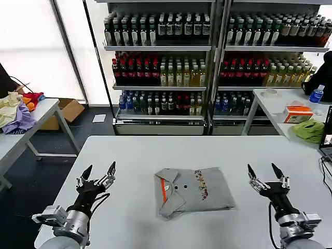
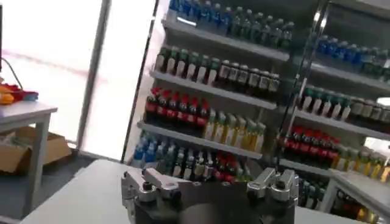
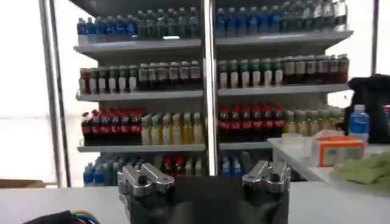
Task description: Fold and organize the clothes.
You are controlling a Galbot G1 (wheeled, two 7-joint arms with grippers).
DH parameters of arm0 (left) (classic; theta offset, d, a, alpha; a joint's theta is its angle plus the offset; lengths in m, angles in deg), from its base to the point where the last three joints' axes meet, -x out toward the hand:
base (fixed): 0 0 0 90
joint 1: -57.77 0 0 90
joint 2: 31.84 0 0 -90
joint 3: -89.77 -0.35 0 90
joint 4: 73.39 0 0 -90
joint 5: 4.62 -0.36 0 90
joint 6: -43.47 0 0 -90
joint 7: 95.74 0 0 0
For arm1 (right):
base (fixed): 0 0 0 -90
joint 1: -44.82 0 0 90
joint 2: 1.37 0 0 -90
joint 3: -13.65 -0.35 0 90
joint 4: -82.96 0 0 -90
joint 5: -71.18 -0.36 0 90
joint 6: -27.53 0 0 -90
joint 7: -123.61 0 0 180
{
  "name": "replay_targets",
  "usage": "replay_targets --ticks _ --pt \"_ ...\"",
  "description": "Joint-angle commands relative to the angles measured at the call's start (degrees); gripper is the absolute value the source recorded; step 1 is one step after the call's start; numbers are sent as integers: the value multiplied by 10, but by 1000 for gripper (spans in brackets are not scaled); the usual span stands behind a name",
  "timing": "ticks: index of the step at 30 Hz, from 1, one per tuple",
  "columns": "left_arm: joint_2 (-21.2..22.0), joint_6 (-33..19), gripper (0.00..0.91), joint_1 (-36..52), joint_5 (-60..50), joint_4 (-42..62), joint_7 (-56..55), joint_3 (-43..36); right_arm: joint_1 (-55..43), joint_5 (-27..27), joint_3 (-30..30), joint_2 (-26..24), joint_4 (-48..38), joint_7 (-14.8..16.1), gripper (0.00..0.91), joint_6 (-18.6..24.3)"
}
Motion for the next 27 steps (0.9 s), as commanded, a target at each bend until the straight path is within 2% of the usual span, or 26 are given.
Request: replay_targets --ticks 1,9,14,17,27 --pt "14 -43 907 -25 -101 7 79 20 66 -25 -129 49 1 50 907 55" --pt "19 -85 907 -32 -108 1 130 39 82 -17 -136 58 -1 59 907 68" --pt "25 -93 907 -28 -140 3 149 45 76 -24 -135 70 -8 59 907 71" --pt "27 -125 907 -33 -169 7 153 40 77 -23 -137 79 -10 63 907 70" --pt "27 -124 907 -37 -169 3 164 38 86 -17 -145 89 -16 68 907 71"
